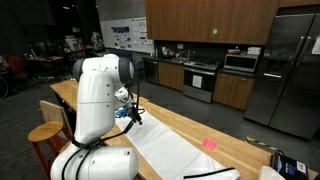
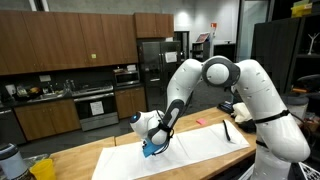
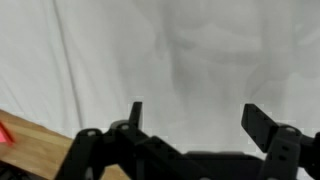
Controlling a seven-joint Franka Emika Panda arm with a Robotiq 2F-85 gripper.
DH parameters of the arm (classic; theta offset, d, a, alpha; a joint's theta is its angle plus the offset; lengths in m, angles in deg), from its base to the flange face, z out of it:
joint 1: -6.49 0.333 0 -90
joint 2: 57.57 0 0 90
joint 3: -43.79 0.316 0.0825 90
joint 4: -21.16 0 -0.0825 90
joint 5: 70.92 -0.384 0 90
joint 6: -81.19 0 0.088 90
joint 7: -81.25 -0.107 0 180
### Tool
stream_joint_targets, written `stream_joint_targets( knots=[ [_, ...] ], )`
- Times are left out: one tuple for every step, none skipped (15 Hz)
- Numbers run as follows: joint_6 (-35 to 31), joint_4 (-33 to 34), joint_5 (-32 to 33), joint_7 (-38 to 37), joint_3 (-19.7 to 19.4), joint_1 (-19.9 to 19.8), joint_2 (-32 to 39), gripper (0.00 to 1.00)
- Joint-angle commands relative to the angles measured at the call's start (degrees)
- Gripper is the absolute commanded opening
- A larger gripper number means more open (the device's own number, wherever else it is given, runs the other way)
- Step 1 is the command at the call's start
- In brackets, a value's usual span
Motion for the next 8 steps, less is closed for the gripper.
stream_joint_targets(
  knots=[
    [-3.27, 5.82, -8.47, 0.92, 3.26, -3.92, 2.79, 1.0],
    [-4.33, 6.04, -11.44, 1.24, 3.63, -4.8, 2.68, 1.0],
    [-5.29, 6.31, -14.22, 1.13, 3.81, -5.45, 2.71, 1.0],
    [-5.79, 7.09, -17.35, 1.63, 3.98, -6.49, 3.09, 1.0],
    [-6.45, 7.51, -20.12, 1.71, 3.99, -7.37, 3.26, 1.0],
    [-7.33, 7.45, -22.75, 1.27, 3.91, -8.07, 3.21, 1.0],
    [-8.67, 6.48, -25.17, 0.7, 3.81, -8.72, 2.68, 1.0],
    [-10.09, 5.74, -27.72, 0.31, 3.9, -9.33, 2.36, 1.0]
  ],
)
